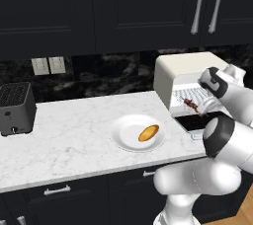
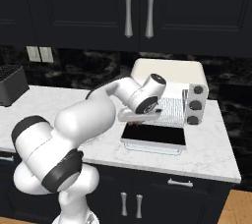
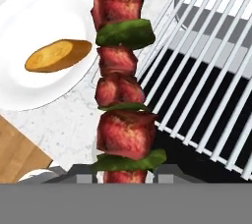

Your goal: Pick up the kebab skewer and baguette bread, and place them inside the toaster oven. Close the toaster oven door and start by setting the timer.

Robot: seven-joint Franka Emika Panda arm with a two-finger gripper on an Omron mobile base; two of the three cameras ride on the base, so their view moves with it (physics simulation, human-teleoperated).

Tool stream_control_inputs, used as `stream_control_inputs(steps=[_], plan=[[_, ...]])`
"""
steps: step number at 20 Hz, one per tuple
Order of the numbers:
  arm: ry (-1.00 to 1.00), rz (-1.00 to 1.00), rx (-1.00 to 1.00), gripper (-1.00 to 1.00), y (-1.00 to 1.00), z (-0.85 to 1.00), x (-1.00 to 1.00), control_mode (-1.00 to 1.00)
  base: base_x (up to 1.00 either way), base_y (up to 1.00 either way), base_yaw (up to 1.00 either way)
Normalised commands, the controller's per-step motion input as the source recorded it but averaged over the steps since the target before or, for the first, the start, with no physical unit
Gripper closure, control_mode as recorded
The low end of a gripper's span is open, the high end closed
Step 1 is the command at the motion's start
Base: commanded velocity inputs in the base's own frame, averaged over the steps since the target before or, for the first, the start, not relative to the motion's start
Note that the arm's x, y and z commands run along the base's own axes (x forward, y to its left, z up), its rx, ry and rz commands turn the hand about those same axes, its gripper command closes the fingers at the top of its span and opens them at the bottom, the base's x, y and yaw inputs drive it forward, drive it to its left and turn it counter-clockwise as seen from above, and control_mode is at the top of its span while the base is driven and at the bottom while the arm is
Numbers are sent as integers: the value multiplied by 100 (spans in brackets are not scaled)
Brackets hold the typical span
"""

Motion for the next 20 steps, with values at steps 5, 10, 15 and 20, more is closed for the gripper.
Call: stream_control_inputs(steps=[5,10,15,20], plan=[[-6,0,-5,100,-11,-4,25,-100,0,0,0],[-6,0,-5,100,-40,-1,13,-100,0,0,0],[-13,0,-4,100,-20,0,-2,-100,0,0,0],[-14,0,-3,100,0,15,-2,-100,0,0,0]])
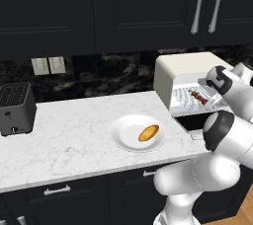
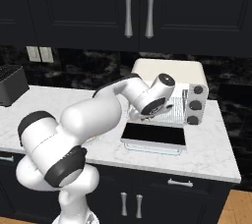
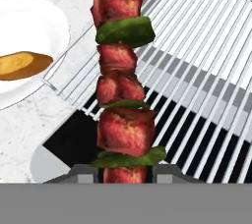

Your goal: Pick up the kebab skewer and baguette bread, and place them inside the toaster oven. Close the toaster oven door and start by setting the timer.

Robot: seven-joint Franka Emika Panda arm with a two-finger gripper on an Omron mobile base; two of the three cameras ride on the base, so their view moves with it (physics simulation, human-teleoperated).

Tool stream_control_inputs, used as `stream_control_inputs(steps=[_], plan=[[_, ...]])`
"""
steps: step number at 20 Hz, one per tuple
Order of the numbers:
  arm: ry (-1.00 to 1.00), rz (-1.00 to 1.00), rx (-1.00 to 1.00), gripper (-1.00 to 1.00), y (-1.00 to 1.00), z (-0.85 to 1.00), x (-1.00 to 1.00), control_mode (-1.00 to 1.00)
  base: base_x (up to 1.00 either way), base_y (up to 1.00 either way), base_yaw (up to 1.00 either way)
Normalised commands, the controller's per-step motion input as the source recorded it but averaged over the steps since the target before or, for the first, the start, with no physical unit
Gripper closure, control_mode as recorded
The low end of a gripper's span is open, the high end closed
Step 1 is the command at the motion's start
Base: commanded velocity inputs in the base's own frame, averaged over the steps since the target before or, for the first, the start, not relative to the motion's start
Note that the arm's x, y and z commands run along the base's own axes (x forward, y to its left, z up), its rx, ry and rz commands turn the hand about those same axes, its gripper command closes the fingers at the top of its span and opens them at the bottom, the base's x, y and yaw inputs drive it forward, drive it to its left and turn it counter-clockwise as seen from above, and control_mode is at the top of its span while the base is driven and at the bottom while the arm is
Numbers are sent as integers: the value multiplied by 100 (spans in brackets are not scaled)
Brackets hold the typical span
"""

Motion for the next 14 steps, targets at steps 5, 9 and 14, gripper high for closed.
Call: stream_control_inputs(steps=[5,9,14], plan=[[-3,0,0,100,0,15,4,-100,0,0,0],[0,-1,0,100,0,3,16,-100,0,0,0],[0,-3,0,100,0,0,35,-100,0,0,0]])
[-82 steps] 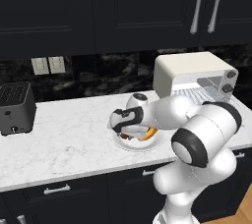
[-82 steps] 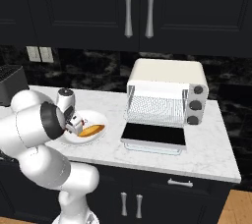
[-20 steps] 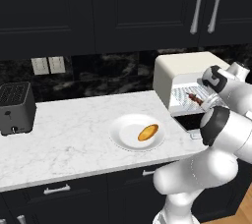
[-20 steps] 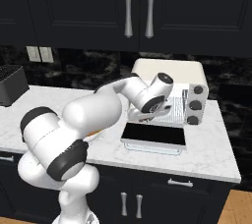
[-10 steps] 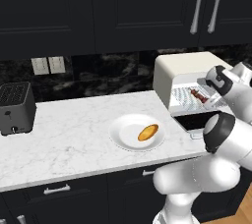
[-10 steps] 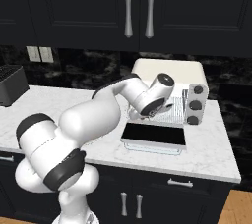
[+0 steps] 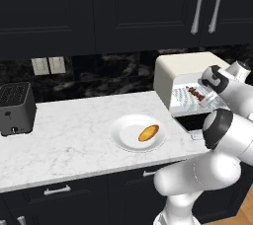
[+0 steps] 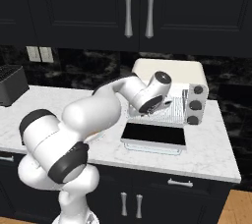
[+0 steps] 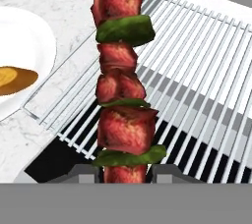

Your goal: Pick up the kebab skewer and baguette bread, and place them inside the toaster oven. Close the toaster oven door and start by setting the timer.

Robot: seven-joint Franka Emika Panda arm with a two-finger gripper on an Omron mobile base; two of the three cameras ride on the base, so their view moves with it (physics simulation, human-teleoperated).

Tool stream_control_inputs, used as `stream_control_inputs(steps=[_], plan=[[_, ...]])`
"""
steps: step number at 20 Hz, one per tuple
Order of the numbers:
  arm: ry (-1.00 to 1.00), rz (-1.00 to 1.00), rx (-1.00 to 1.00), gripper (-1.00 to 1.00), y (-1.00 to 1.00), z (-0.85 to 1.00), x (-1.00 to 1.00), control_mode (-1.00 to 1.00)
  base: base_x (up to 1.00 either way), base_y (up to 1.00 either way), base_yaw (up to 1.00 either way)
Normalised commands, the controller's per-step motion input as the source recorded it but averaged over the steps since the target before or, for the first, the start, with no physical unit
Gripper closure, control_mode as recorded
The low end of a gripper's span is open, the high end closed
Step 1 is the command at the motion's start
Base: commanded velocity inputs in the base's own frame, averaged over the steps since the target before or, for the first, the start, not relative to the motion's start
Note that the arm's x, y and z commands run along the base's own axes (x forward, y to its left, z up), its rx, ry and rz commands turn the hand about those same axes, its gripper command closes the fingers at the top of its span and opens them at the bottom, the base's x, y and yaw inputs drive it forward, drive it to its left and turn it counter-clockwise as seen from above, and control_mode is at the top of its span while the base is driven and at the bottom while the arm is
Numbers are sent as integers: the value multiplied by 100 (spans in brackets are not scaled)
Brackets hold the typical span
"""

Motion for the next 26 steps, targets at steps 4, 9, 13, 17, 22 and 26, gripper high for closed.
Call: stream_control_inputs(steps=[4,9,13,17,22,26], plan=[[0,-2,0,100,0,-2,32,-100,0,0,0],[0,0,0,100,0,-11,3,-100,0,0,0],[0,0,0,100,1,-8,0,-100,0,0,0],[0,0,0,100,8,-12,0,-100,0,0,0],[0,0,0,100,6,-25,0,-100,0,0,0],[0,0,0,100,0,-21,0,-100,0,0,0]])
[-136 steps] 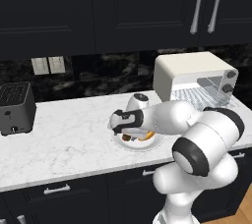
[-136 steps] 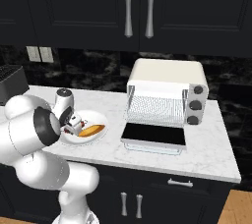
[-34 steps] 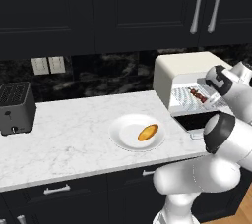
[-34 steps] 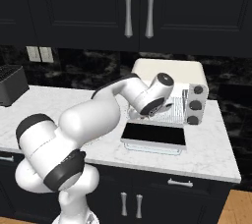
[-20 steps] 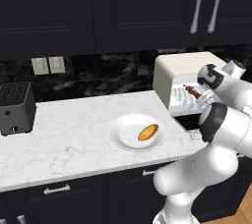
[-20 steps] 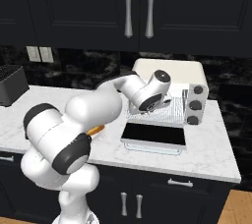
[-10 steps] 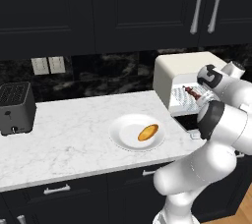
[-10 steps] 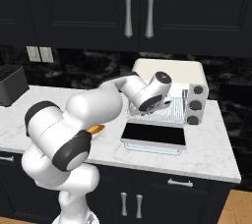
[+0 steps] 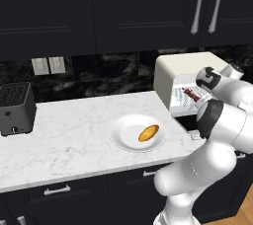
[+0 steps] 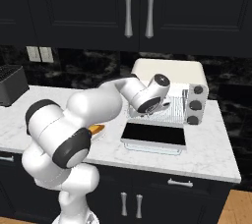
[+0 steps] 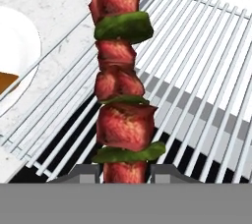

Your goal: Pick up the kebab skewer and baguette bread, and place them inside the toaster oven. Close the toaster oven door and start by setting the timer.

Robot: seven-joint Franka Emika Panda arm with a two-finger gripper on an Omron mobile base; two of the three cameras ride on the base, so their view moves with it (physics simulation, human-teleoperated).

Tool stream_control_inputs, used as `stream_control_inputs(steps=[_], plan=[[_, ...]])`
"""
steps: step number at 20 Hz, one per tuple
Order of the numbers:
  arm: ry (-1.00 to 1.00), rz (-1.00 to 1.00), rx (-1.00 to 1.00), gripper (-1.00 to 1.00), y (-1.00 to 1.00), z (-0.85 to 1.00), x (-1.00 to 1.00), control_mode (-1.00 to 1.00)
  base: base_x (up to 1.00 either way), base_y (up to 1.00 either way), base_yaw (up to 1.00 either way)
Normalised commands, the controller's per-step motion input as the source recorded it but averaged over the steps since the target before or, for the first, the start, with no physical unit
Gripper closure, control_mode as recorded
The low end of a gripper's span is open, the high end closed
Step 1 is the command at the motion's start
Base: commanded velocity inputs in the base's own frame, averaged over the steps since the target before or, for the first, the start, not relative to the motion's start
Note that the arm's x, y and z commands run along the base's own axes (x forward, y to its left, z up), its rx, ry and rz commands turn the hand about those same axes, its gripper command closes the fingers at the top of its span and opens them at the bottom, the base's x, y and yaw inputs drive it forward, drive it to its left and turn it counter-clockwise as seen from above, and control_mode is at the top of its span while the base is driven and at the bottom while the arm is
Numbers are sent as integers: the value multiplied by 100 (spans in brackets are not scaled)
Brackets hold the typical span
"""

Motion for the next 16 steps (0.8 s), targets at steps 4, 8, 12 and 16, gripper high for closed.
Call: stream_control_inputs(steps=[4,8,12,16], plan=[[0,0,0,100,0,-8,0,-100,0,0,0],[0,0,0,-100,0,-5,-17,-100,0,0,0],[-1,0,0,-100,0,0,-14,-100,0,0,0],[-3,0,0,-100,0,6,-4,-100,0,0,0]])
